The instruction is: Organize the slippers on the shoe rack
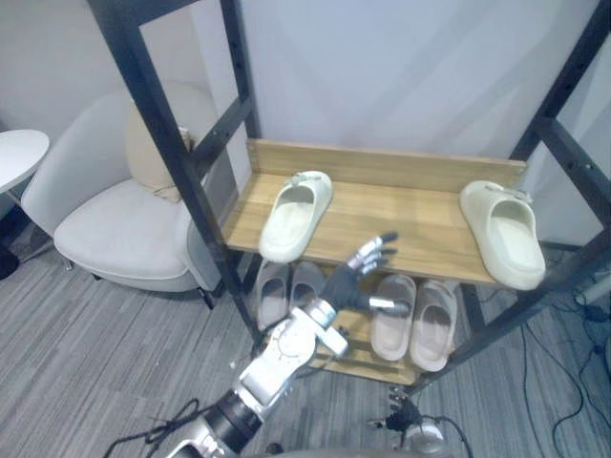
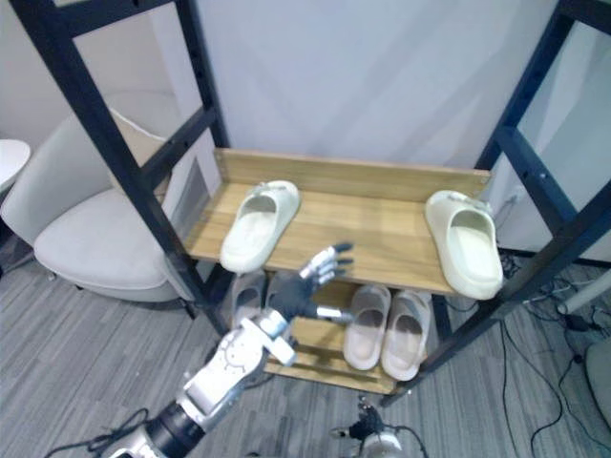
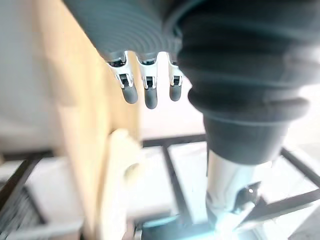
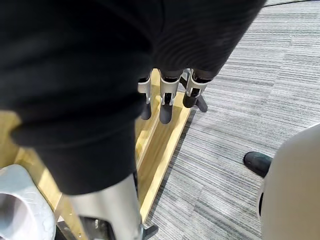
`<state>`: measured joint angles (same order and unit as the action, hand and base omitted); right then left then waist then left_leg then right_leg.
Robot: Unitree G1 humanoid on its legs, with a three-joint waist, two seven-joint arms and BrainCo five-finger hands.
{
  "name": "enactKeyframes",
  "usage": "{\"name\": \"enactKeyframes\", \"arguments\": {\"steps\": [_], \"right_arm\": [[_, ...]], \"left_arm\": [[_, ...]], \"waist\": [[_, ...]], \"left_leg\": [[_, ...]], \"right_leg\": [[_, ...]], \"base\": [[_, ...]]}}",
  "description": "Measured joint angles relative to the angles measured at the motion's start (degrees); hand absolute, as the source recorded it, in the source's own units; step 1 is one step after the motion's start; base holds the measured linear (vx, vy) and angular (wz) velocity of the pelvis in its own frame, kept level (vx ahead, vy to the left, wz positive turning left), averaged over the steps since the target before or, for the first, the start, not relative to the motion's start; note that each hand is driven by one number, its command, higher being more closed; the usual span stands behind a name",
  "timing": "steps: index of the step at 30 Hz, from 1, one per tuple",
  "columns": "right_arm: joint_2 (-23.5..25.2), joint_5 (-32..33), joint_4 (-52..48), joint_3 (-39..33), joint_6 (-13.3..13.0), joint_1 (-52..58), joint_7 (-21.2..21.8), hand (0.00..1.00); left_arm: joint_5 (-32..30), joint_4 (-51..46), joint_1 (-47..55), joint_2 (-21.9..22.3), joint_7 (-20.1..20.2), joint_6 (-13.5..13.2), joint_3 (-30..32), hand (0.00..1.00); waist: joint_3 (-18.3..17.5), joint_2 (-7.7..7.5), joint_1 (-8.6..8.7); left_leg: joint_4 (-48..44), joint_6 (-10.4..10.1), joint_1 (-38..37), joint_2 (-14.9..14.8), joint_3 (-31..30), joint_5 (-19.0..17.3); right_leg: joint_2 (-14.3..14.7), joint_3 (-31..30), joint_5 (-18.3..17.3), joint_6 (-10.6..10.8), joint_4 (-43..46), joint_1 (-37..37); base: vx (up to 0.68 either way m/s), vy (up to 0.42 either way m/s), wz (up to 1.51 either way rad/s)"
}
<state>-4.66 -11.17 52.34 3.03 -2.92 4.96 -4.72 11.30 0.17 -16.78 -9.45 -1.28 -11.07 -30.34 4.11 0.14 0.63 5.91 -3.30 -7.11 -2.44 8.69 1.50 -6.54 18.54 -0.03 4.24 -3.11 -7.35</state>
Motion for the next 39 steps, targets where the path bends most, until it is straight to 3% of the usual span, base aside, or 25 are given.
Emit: {"name": "enactKeyframes", "arguments": {"steps": [7, 12, 23, 32, 39], "right_arm": [[-0.32, -0.07, -0.13, 0.03, 0.18, 0.03, 1.61, 0.00], [-0.34, -0.06, -0.46, -0.04, 0.27, -0.05, 2.43, 0.00], [-0.28, -0.03, -2.21, -0.18, 0.69, 0.53, 2.54, 0.00], [-0.17, 0.00, -2.70, -0.21, 0.66, 0.94, 2.54, 0.00], [-0.10, -0.02, -4.00, -0.17, 0.65, 1.44, 2.53, 0.00]], "left_arm": [[-0.06, 4.38, -7.49, -3.92, -2.72, -0.09, 7.78, 0.00], [-0.10, 10.98, -14.15, -10.00, -6.11, -0.04, 14.83, 0.00], [-2.99, 19.55, -21.06, -17.91, -8.19, 0.57, 19.26, 0.00], [-3.51, 23.02, -22.52, -18.77, -8.62, 1.04, 20.49, 0.00], [-7.38, 26.65, -23.05, -18.77, -8.58, 2.35, 20.46, 0.00]], "waist": [[-0.38, -0.70, 0.26], [-0.31, -0.83, 0.67], [0.10, -1.13, 0.98], [0.27, -0.86, 1.56], [0.36, -0.76, 2.05]], "left_leg": [[0.00, 0.01, 0.02, 0.01, 0.29, 0.01], [0.00, -0.08, 0.13, -0.05, 1.40, -0.05], [-0.02, -0.41, 1.25, -0.16, 3.44, -0.36], [-0.02, -0.44, 2.18, -0.24, 4.60, -0.41], [-0.02, -0.44, 2.30, -0.20, 4.72, -0.42]], "right_leg": [[0.09, -0.11, 1.30, -0.02, -1.95, -0.63], [0.20, -0.61, 1.63, -0.12, -2.01, 0.06], [0.59, -3.41, 2.25, -0.32, -2.06, 2.43], [0.68, -4.40, 2.58, -0.53, -1.96, 4.07], [0.68, -4.57, 2.58, -0.54, -1.95, 4.31]], "base": [[-0.02, 0.001, -0.02], [0.00, 0.010, -0.10], [0.00, 0.003, -0.10], [-0.02, -0.008, -0.08], [0.00, -0.001, -0.01]]}}
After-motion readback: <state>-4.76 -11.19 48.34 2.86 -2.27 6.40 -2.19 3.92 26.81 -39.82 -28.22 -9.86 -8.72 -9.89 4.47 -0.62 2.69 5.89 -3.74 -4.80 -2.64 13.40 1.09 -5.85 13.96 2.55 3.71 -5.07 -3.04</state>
